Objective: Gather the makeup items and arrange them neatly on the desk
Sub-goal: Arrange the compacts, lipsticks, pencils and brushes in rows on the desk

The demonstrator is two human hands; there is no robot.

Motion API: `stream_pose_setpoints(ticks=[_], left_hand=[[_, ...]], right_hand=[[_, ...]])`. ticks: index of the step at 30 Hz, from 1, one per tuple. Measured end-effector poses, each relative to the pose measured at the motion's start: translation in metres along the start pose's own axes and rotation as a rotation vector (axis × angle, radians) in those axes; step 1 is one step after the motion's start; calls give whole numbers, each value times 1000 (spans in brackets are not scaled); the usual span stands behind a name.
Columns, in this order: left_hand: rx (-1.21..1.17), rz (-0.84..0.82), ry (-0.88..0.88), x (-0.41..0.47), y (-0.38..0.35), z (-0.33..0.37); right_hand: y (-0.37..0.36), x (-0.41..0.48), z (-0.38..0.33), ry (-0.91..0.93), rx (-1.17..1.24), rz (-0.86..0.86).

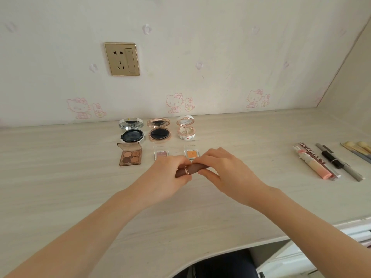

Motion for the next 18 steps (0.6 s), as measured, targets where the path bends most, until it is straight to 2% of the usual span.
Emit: stream_pose_setpoints(ticks=[4,7,12,18], left_hand=[[53,-44,19,0,-4,0],[105,-56,-13,-2,-7,3],[165,-54,-93,-7,-6,2],[89,-37,-105,-10,-3,-1]], right_hand=[[-5,-3,-5,119,-199,142],[-7,-4,-8,165,-263,193],[-8,-7,-7,197,-192,199],[-6,-9,-9,204,-125,168]])
Point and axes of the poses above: each hand's wrist, its own x-axis towards the middle knuckle, its own y-axis out of the back of the hand, z = x × y, the point moved 2 cm from there along x, towards the middle knuckle, and after that the axes turned 12 degrees about z, right-handed, at the moved point
